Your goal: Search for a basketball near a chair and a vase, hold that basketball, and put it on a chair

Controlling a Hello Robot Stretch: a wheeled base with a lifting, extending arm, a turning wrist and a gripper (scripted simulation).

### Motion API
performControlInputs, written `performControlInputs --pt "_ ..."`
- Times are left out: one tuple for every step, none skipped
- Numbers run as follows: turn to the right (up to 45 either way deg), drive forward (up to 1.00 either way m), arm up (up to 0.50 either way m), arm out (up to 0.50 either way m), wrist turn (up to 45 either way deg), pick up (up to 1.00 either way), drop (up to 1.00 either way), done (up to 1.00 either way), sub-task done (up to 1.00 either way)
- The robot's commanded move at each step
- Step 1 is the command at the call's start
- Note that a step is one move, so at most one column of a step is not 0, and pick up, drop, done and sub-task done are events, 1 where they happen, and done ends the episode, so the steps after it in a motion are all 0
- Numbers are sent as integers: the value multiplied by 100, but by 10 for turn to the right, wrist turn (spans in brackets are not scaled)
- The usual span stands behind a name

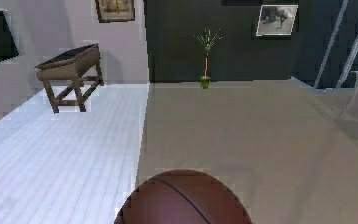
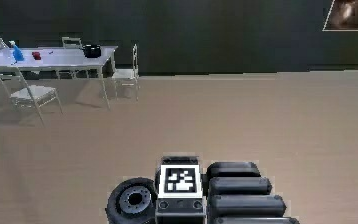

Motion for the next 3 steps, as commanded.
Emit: performControlInputs --pt "-450 0 0 0 0 0 0 0 0" --pt "-30 0 0 0 0 0 0 0 0" --pt "0 50 0 0 0 0 0 0 0"
